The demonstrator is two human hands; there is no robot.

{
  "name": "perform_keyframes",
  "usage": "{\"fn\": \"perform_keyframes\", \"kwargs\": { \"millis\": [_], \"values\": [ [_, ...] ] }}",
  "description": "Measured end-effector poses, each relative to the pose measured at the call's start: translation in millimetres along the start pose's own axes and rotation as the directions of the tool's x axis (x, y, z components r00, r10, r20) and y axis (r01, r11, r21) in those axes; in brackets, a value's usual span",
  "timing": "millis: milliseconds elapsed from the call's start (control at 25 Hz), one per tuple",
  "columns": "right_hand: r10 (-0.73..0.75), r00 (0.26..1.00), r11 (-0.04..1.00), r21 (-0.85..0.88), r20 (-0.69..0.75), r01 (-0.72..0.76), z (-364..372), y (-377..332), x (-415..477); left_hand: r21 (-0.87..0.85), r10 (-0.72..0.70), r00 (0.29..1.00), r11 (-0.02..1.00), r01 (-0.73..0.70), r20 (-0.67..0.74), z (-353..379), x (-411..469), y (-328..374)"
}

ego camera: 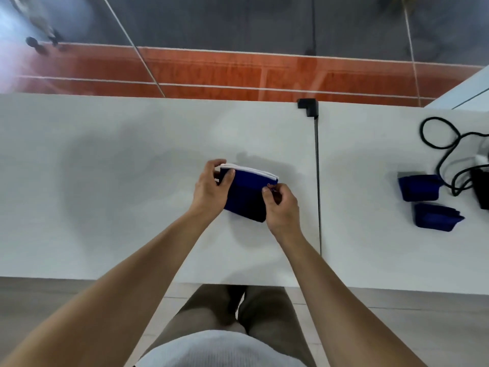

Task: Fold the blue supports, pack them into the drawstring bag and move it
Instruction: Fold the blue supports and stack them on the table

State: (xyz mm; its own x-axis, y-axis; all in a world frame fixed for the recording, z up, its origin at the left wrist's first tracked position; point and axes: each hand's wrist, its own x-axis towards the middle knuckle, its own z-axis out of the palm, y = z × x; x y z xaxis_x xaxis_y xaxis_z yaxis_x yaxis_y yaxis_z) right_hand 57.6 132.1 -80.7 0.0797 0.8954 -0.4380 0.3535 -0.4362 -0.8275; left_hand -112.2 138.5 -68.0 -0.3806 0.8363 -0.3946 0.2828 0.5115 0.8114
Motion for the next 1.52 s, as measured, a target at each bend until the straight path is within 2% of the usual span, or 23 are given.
{"fn": "perform_keyframes", "kwargs": {
  "millis": [200, 400, 520, 600, 720, 880, 1080, 1320, 1520],
  "values": [
    [0.030, 0.996, 0.977, -0.208, -0.079, -0.046, 22, 19, 10, 0.068, -0.051, 0.998, 0.997, 0.049, 0.031, 3, 20, -19],
    [0.067, 0.986, 0.961, -0.255, -0.150, -0.104, 28, 20, 17, 0.164, -0.126, 0.992, 0.979, 0.123, 0.008, 3, 33, -25],
    [0.164, 0.958, 0.929, -0.288, -0.236, -0.231, 31, 11, 18, 0.203, -0.171, 0.983, 0.962, 0.182, -0.069, 7, 33, -24],
    [0.192, 0.959, 0.912, -0.324, -0.210, -0.253, 33, 8, 15, 0.226, -0.236, 0.969, 0.942, 0.248, -0.077, 10, 28, -22],
    [0.224, 0.970, 0.952, -0.193, -0.097, -0.239, 34, 12, 4, 0.236, -0.220, 0.975, 0.948, 0.213, 0.005, 7, 19, -22],
    [0.322, 0.945, 0.946, -0.010, -0.061, -0.323, 24, 15, -1, 0.205, -0.263, 0.956, 0.950, 0.234, 0.127, -1, 2, -27],
    [0.356, 0.933, 0.926, 0.114, 0.053, -0.360, 9, 14, -16, 0.109, -0.332, 0.930, 0.942, 0.318, 0.154, 0, -12, -29],
    [0.284, 0.959, 0.954, 0.103, -0.012, -0.281, -17, 22, -30, 0.051, -0.283, 0.946, 0.959, 0.279, 0.160, 23, -34, -22],
    [0.256, 0.959, 0.964, 0.097, -0.117, -0.246, -66, 32, -31, 0.045, -0.184, 0.946, 0.983, 0.179, 0.267, 67, -48, 2]
  ]
}}
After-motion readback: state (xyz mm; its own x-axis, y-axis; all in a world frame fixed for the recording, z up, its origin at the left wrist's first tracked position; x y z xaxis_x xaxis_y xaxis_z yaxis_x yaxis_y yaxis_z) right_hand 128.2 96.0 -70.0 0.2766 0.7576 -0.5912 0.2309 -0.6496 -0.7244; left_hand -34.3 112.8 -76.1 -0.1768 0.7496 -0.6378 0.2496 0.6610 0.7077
